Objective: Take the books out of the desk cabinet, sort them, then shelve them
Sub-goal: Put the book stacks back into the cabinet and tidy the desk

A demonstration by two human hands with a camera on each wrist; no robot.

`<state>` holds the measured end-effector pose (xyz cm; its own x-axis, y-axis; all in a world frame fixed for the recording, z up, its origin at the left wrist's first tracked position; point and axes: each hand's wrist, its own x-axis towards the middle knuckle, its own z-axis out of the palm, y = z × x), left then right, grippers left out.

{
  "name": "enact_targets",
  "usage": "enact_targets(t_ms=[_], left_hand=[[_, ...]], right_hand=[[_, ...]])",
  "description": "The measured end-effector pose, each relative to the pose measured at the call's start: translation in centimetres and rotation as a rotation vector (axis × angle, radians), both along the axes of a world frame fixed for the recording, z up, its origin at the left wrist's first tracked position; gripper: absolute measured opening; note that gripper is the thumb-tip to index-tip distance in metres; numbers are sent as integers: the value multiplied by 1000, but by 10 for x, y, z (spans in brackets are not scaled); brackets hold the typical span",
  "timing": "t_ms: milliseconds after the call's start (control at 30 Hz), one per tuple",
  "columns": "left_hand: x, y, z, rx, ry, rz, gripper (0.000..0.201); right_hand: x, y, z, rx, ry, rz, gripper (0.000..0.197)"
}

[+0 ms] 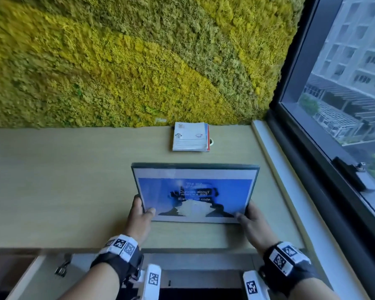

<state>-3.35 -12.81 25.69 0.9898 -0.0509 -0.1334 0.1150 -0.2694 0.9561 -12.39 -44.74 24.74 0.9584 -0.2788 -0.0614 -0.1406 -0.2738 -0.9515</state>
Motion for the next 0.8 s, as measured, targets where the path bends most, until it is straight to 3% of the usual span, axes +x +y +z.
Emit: enact_targets(t_ms=[100, 267, 400, 533, 633, 800], left_hand=[[-11, 10, -5, 112, -5, -7, 27], [-80, 78, -23, 99, -33, -148, 31], [-151, 153, -85, 100, 123, -146, 40], [-195, 211, -165, 159, 244, -154, 45], [-202, 237, -224, 178, 305, -161, 56], [-167, 252, -307, 141, 333, -139, 58]], right_hand=[[-15, 7, -6, -32, 34, -15, 42], [-83, 52, -15, -95, 93, 25, 40], [-143, 119, -47, -29, 240, 85, 39], [-182, 178, -112, 105, 495, 78, 46], [-183, 205, -163, 168, 653, 78, 40], [-136, 219, -248, 203, 671, 40, 27]])
